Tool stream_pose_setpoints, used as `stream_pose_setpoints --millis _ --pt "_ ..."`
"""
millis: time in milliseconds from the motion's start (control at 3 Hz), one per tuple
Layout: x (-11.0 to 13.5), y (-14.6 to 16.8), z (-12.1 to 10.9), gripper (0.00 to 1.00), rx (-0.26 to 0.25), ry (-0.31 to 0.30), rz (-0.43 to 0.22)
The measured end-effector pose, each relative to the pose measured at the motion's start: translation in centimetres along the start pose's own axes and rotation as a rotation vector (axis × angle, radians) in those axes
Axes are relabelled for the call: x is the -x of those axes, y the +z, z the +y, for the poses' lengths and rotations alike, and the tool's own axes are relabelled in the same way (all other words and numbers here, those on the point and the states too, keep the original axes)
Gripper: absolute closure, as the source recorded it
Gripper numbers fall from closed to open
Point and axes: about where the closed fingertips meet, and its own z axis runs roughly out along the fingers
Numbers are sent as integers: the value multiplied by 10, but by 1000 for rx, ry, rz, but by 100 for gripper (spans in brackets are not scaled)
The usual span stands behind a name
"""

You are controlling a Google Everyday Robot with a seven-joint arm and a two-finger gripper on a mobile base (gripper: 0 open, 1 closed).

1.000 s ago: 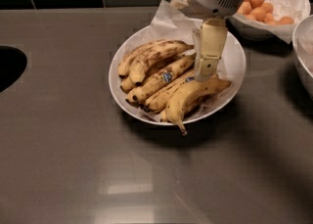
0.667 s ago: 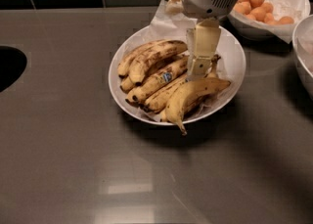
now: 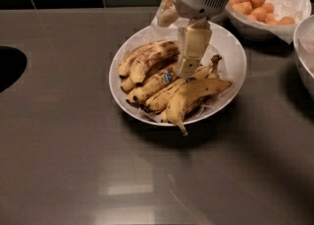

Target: Pick banana from white bowl

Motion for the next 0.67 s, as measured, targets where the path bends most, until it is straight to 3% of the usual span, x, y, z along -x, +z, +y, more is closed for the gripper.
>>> stream_pose_setpoints --millis 667 --pt "19 17 -16 23 60 -57 -12"
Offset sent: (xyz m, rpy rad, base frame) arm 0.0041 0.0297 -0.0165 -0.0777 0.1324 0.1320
